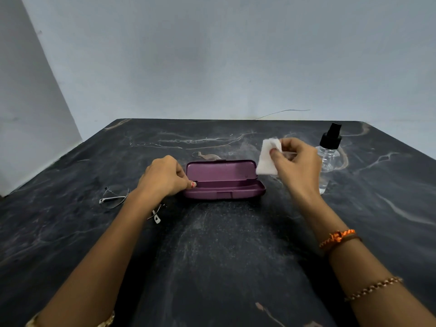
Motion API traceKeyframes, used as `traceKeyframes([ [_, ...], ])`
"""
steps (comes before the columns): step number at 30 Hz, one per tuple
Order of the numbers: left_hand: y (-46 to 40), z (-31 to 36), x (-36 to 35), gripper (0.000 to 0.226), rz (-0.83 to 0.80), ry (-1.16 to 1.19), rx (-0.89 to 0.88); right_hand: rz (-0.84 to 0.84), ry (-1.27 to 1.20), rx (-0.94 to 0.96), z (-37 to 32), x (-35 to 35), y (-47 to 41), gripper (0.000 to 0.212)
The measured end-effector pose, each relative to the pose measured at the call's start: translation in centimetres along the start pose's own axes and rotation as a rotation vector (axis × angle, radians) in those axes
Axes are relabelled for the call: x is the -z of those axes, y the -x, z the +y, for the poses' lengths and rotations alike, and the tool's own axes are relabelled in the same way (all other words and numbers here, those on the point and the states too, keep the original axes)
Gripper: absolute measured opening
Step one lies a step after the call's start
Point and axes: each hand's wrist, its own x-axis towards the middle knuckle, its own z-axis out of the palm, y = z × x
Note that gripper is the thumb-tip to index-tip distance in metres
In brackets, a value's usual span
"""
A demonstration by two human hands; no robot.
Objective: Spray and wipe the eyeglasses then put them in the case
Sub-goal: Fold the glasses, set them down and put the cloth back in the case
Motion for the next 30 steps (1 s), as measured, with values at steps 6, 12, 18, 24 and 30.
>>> traceKeyframes([
  [6,0.7,0.6,0.6,0.013,-0.117,-0.004,-0.055,-0.142,-0.485,-0.367,-0.6,-0.4,0.5,0.023],
  [12,0.8,0.7,0.2,0.024,-0.047,-0.048,-0.101,-0.209,-0.647,-0.462,-0.7,-0.8,0.8,0.024],
  [18,1.6,2.1,-0.2,0.018,0.127,0.320,-0.331,-0.230,-0.765,-0.507,-0.9,-1.2,1.3,0.018],
  [24,3.9,4.2,-2.3,0.029,0.165,0.465,-0.543,-0.273,-0.986,-0.497,-1.2,-1.8,1.5,0.008],
  [30,3.9,4.2,-2.9,0.028,0.213,0.570,-0.552,-0.358,-1.018,-0.346,-1.3,-2.0,1.8,0.007],
])
